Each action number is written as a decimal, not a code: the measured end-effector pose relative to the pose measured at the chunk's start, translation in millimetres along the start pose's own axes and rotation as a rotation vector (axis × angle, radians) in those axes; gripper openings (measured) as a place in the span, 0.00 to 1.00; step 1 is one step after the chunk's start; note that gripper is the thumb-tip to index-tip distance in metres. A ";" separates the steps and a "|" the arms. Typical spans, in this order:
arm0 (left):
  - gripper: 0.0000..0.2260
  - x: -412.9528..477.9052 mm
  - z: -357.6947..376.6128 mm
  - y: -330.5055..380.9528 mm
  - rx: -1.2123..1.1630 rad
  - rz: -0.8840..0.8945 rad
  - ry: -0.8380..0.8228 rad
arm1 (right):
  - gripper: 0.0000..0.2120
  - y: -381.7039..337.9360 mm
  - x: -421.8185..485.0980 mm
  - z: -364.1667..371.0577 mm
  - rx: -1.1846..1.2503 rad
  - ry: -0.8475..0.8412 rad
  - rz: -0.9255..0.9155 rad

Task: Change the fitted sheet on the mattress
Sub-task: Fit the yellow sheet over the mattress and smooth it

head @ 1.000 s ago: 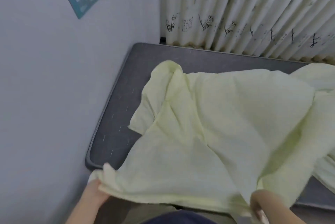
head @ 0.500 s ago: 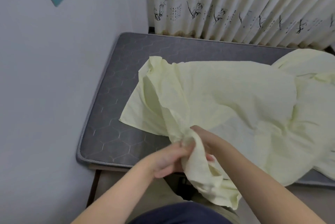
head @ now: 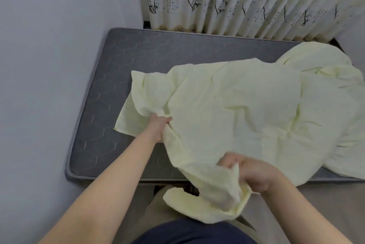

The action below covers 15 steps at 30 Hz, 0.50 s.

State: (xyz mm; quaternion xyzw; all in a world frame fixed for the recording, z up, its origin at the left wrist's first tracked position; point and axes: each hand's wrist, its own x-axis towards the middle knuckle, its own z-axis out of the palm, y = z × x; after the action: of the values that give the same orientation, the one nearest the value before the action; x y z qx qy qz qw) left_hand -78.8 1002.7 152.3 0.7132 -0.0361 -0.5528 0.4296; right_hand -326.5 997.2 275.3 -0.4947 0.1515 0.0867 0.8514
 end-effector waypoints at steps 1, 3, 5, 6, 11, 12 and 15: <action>0.09 -4.2 5.8 -0.2 0.120 0.135 0.048 | 0.02 -0.1 0.6 -11.3 0.001 0.242 -0.052; 0.11 -24.2 16.4 -4.4 0.470 0.355 -0.033 | 0.10 3.6 6.6 -40.2 -0.070 0.767 -0.146; 0.08 -56.6 25.5 -15.8 0.831 0.487 -0.183 | 0.10 7.2 19.2 -68.3 -0.026 1.140 -0.134; 0.11 -75.2 30.4 -22.4 0.956 0.555 -0.255 | 0.12 9.7 26.5 -77.2 -0.005 1.214 -0.080; 0.14 -140.9 52.3 -56.6 1.238 0.836 -0.553 | 0.23 35.5 66.9 -71.9 -0.506 0.828 0.619; 0.17 -145.2 53.5 -59.5 1.208 0.793 -0.591 | 0.18 42.4 70.3 -68.7 -0.707 0.725 0.754; 0.22 -140.7 46.6 -59.7 0.750 0.424 -0.697 | 0.07 47.5 65.3 -66.3 -0.909 0.643 0.668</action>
State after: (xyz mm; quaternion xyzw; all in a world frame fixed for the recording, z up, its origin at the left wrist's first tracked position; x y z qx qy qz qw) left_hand -196.6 1087.6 219.0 0.5691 -0.5134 -0.6068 0.2105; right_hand -290.8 963.0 183.3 -0.7332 0.4928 0.2496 0.3964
